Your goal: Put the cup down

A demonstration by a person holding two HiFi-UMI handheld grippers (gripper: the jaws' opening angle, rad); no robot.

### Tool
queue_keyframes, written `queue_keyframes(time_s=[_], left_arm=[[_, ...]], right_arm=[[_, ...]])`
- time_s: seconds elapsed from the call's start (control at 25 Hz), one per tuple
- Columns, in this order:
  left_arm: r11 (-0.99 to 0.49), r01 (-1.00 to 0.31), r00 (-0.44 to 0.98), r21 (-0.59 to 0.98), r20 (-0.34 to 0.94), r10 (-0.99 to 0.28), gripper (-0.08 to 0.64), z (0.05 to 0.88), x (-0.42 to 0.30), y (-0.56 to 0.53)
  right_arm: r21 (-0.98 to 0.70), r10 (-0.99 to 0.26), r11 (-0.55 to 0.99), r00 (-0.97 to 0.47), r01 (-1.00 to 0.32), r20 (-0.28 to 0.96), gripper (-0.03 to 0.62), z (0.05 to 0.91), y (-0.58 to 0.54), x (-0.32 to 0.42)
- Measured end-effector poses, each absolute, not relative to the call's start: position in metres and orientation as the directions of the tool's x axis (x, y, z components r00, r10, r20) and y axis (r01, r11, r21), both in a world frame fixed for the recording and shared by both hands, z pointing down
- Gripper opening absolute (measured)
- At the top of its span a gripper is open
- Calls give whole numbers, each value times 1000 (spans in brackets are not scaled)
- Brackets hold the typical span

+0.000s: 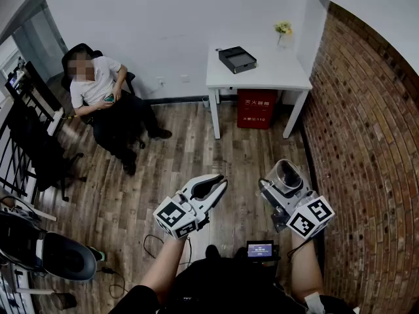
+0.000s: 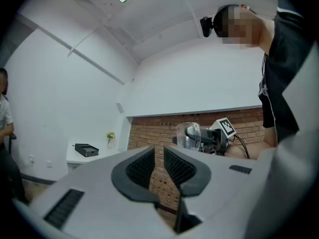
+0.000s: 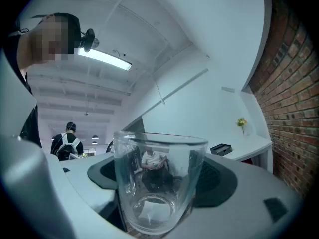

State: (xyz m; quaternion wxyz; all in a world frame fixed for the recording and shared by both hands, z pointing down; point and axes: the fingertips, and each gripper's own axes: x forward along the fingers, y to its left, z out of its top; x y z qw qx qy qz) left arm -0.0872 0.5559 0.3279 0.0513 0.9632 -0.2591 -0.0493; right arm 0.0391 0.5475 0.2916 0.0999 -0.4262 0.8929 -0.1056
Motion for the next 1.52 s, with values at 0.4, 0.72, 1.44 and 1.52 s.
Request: queue_keyframes(time_s=[0.4, 0.72, 1.44, 1.52], left_arm=[[-860, -493, 862, 135, -61, -503, 61, 334, -86, 558], [-853, -505, 857, 131, -41, -513, 61, 340, -81, 555], [-834, -537, 837, 124, -46, -545, 97, 344, -21, 534], [-830, -543, 833, 126, -40, -551, 106, 348, -14, 532]], right_arm=[[-279, -788, 607, -610, -744, -85, 414, 296, 548, 42], [-255, -790, 604, -609, -755, -69, 414, 298, 547, 48], [-245, -770, 626, -637, -740, -44, 414, 315, 526, 103], [-247, -766, 630, -641, -737, -40, 414, 319, 523, 109]])
